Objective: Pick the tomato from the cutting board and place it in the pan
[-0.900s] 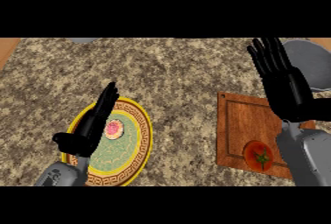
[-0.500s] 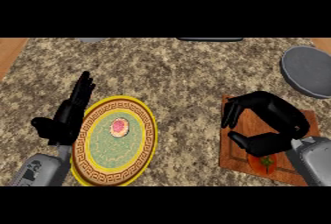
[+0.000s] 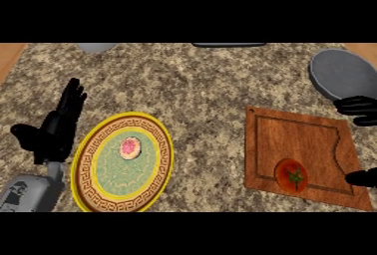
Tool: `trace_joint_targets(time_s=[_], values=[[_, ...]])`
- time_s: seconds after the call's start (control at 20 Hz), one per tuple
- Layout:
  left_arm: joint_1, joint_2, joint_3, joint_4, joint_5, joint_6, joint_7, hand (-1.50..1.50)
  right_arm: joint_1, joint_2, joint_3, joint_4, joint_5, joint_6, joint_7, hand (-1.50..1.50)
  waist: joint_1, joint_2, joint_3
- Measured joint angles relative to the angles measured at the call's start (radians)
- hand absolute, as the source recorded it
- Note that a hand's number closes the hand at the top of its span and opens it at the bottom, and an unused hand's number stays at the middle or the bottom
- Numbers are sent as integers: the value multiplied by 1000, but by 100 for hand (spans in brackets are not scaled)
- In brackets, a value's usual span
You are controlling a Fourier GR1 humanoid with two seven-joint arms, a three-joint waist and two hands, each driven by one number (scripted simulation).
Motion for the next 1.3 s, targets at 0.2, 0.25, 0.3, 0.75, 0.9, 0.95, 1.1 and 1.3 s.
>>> trace_joint_targets(time_s=[0.2,0.25,0.3,0.75,0.9,0.95,1.1,1.3], values=[[-9,3,5,-8,-6,6,18,0,32,-159,-60,-12,75,-39,-70,-150,0,-3,-3],[-11,4,7,-10,-5,5,24,0,43,-191,-65,-19,103,-54,-87,-150,0,-3,-3],[-15,8,13,-7,-3,0,26,0,49,-226,-71,-27,123,-62,-94,-150,1,-3,-4],[-8,-4,28,-18,-30,-9,43,0,151,-352,-166,-211,157,-101,-84,-150,1,-6,-6],[-31,-16,39,2,-36,-20,50,0,169,-339,-172,-279,165,-105,-59,-150,4,-5,-7],[-22,-19,39,-5,-39,-18,52,0,192,-338,-178,-304,168,-104,-59,-150,4,-6,-7],[-15,-20,41,-24,-46,-22,67,0,217,-348,-160,-362,172,-87,-37,-150,8,-6,-7],[-21,-27,59,10,-46,-39,48,0,278,-351,-137,-434,190,-79,-35,-150,5,-5,-7]])
